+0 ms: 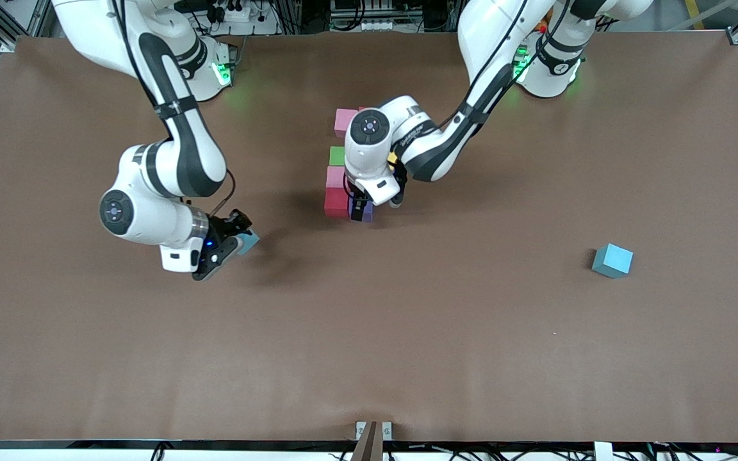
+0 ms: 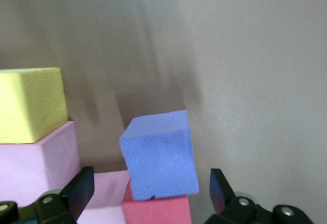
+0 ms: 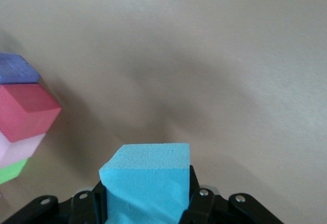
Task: Form number 2 with 11 blocks
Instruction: 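Release the purple cube with the left gripper while the right gripper carries cyan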
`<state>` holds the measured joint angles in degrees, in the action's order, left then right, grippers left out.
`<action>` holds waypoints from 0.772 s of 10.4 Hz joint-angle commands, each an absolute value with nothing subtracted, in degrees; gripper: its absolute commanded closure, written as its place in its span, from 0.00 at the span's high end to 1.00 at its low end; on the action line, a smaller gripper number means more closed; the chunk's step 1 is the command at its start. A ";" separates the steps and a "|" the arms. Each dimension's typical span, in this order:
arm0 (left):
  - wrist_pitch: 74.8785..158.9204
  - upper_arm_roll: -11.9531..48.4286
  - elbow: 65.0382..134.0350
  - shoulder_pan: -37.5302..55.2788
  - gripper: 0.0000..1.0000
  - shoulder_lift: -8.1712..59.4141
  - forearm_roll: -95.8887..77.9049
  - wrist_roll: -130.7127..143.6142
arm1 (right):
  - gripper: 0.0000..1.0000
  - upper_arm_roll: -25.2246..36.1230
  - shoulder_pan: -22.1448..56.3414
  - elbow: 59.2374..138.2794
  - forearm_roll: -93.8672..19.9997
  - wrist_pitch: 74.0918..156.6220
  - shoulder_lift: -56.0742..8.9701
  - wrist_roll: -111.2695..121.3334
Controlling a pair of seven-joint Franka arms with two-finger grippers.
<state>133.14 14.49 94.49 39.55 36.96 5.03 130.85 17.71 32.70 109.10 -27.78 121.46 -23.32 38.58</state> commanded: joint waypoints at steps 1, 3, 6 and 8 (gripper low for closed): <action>127.73 13.71 95.45 39.38 1.00 31.66 6.24 123.00 | 0.41 17.84 33.92 108.11 -26.81 119.45 -22.32 34.81; 125.08 11.35 95.54 38.67 1.00 28.14 6.24 113.78 | 0.41 17.75 35.32 107.76 -26.89 119.53 -22.32 32.44; 118.06 10.02 95.45 31.59 1.00 22.17 5.54 93.77 | 0.41 17.75 38.84 105.22 -27.16 119.79 -22.50 27.69; 111.56 9.93 95.45 27.27 1.00 18.91 5.45 78.31 | 0.41 17.75 42.95 101.01 -27.68 120.58 -24.51 26.55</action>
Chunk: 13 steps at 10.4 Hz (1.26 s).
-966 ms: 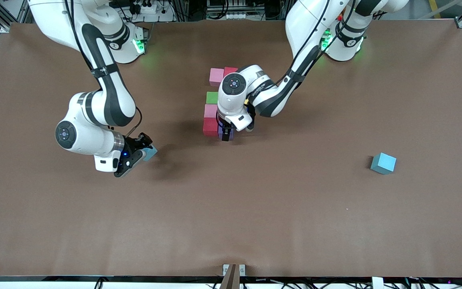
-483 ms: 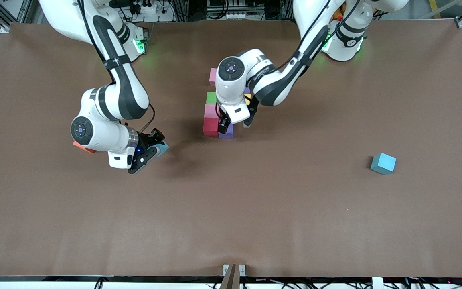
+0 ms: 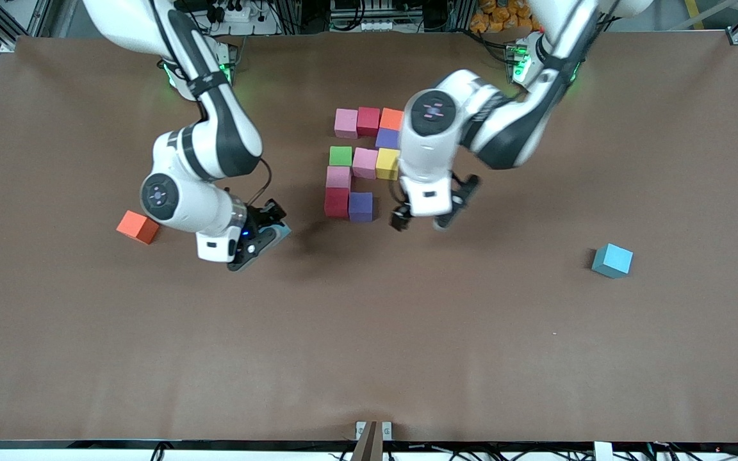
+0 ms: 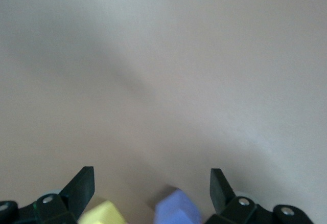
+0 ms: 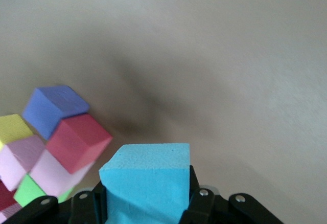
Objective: Form number 2 with 11 blocks
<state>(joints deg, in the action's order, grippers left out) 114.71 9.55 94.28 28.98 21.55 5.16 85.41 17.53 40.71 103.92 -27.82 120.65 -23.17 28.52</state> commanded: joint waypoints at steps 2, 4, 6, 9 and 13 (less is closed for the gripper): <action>106.99 9.93 95.54 21.39 1.00 16.45 5.45 62.57 | 0.42 17.67 47.18 97.83 -27.33 123.29 -26.97 23.99; 103.98 9.93 98.85 14.54 1.00 12.85 5.54 42.89 | 0.43 17.40 49.65 93.11 -27.68 125.86 -31.00 26.17; 104.41 9.84 103.60 9.78 1.00 10.55 5.71 30.12 | 0.42 14.79 50.10 88.79 -27.86 125.94 -34.87 30.83; 112.02 4.16 113.78 7.47 1.00 6.78 6.06 14.92 | 0.16 11.70 51.23 83.77 -27.69 128.65 -39.10 36.90; 116.18 -0.87 116.80 7.30 1.00 7.64 6.06 1.69 | 0.00 11.25 54.83 83.85 -27.69 136.03 -41.56 46.39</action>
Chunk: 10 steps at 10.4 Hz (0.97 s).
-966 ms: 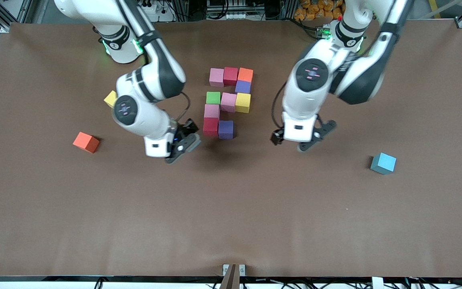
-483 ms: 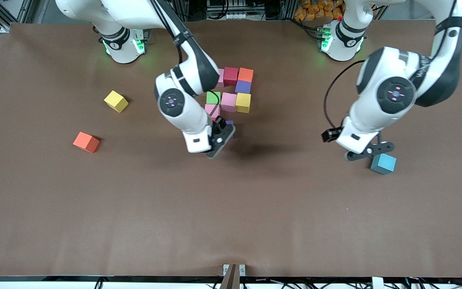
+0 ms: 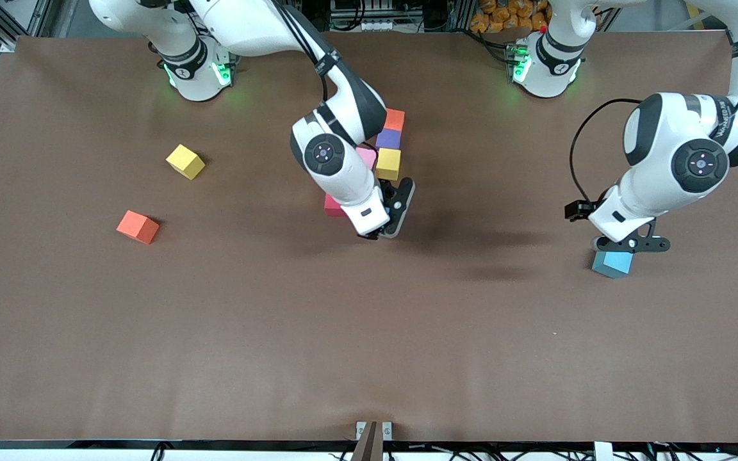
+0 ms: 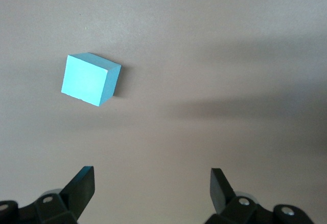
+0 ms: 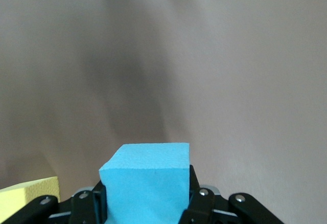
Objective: Form number 2 with 11 blocks
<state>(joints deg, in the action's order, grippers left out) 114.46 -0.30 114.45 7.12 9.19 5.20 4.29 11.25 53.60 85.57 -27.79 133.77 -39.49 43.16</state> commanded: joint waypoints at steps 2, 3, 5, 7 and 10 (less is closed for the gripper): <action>116.89 -2.28 117.42 7.21 1.00 8.00 6.06 0.09 | 0.00 11.25 56.60 84.29 -27.25 137.20 -42.36 49.19; 116.89 -2.72 117.33 7.12 1.00 8.09 6.06 -0.26 | 0.00 10.55 56.69 84.72 -27.25 136.94 -42.36 53.92; 116.89 -4.21 117.07 7.03 1.00 7.91 6.06 -1.75 | 0.00 9.85 56.51 87.62 -27.16 137.29 -42.28 56.07; 116.89 -6.23 116.46 7.12 1.00 7.47 5.98 -4.38 | 0.00 8.62 56.43 89.55 -26.90 137.55 -42.28 55.99; 115.94 -7.56 112.52 7.12 1.00 7.29 5.54 -4.22 | 0.00 6.95 56.34 92.02 -26.72 137.90 -42.01 55.46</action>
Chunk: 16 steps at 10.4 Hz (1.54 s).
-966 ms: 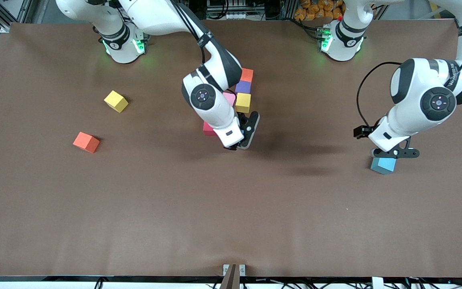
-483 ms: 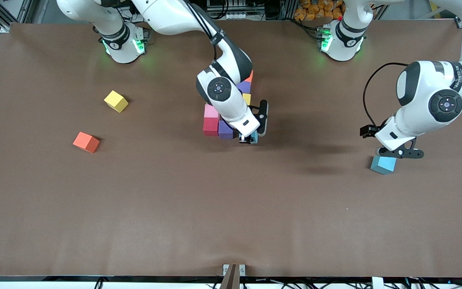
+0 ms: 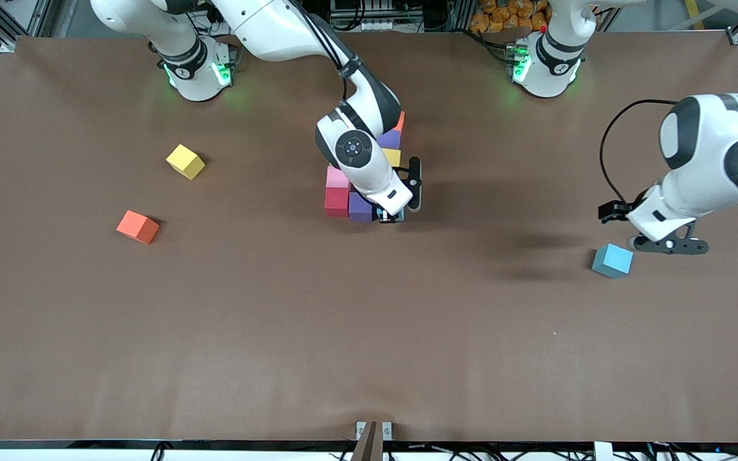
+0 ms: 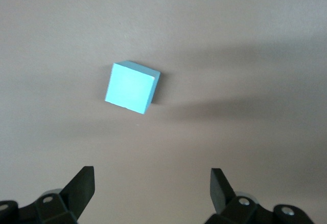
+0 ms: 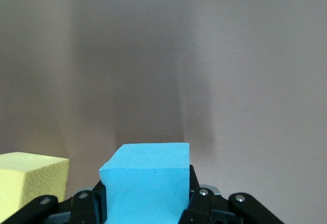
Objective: Form number 2 with 11 blocks
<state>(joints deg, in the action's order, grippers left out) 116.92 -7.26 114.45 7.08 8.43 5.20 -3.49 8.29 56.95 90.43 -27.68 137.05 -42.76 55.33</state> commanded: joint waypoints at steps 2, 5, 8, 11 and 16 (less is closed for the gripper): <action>112.61 -7.56 108.22 7.12 1.00 7.29 5.45 -4.04 | 0.00 6.86 56.34 92.46 -25.50 138.07 -42.10 55.20; 107.59 -7.21 102.67 8.08 1.00 6.86 3.01 -3.96 | 0.00 6.86 55.99 92.64 -24.00 137.73 -42.01 55.11; 107.67 -7.03 100.99 8.52 1.00 5.54 -1.49 -3.87 | 0.00 6.86 55.64 92.72 -22.95 137.46 -42.01 54.93; 107.67 -6.94 99.06 9.05 1.00 5.45 -1.15 -3.69 | 0.00 7.12 55.11 93.60 -22.59 137.02 -41.57 54.84; 105.05 -6.86 95.46 10.20 1.00 3.16 -1.49 -3.43 | 0.32 7.29 54.76 93.87 -22.59 137.02 -41.48 53.36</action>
<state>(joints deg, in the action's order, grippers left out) 107.71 -6.84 97.11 10.03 4.22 -0.29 -3.44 7.71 55.61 92.13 -23.77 137.21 -42.41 54.53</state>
